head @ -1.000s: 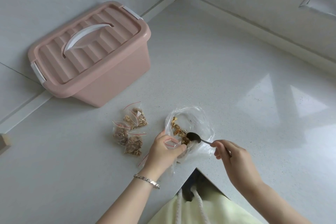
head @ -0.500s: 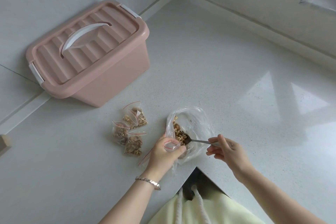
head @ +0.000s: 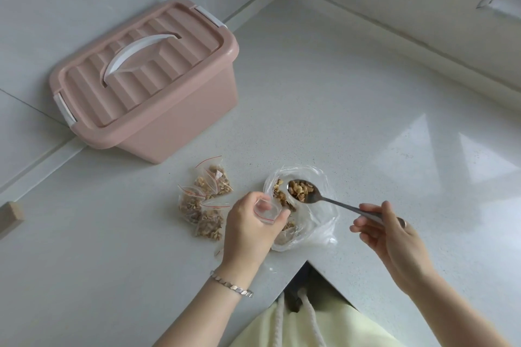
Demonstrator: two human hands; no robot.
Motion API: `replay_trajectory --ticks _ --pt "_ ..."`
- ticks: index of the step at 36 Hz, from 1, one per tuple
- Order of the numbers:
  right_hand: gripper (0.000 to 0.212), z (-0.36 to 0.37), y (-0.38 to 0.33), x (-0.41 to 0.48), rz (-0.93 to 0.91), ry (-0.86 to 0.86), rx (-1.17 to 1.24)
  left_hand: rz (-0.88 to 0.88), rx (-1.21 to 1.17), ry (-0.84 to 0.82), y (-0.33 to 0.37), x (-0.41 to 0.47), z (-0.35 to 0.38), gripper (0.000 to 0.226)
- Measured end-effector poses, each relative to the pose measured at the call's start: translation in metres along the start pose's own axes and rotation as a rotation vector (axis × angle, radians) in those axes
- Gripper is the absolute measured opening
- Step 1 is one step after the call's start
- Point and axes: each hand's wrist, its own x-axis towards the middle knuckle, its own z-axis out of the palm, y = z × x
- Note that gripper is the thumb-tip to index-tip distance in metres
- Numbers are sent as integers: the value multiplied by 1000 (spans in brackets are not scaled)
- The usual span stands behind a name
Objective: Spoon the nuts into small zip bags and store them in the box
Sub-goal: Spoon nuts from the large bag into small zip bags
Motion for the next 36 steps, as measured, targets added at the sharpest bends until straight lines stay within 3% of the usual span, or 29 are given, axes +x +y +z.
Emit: replay_trajectory --ticks 6,12,16,21,25,29,32,36 --pt "44 21 -19 -23 -157 -25 56 -63 -75 -22 19 9 9 30" --pt "47 38 -25 -43 -390 9 -56 -88 -94 -12 27 16 19 33" --pt "56 40 -22 -49 -561 27 -233 -87 -111 9 26 16 22 32" --pt "32 40 -22 -54 -753 9 -508 -112 -173 12 27 15 21 29" --pt "32 36 -21 -54 -871 -41 -604 -115 -186 32 25 13 19 25" --pt "28 34 -22 -49 -859 40 -551 -147 -141 46 18 13 16 23" --pt "27 31 -20 -40 -714 94 -508 -140 -58 62 11 10 13 20" --pt "25 24 -1 -24 -506 47 -622 -115 92 16 0 6 15 21"
